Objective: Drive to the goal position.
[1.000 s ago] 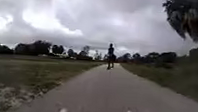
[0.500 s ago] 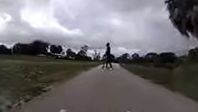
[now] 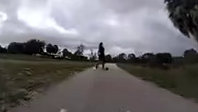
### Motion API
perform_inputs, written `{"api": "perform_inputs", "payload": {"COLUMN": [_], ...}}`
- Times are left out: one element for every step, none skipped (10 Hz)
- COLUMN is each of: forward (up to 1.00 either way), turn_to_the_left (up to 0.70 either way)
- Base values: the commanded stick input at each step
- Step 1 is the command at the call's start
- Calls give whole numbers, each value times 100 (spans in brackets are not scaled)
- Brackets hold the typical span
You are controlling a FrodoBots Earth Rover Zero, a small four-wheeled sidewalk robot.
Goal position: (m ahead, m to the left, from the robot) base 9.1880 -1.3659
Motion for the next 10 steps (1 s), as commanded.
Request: {"api": "perform_inputs", "payload": {"forward": [70, 70, 70, 70, 70, 70, 70, 70, 70, 70], "turn_to_the_left": [0, 0, 0, 0, 0, -4, -22, -34, 0, 0]}}
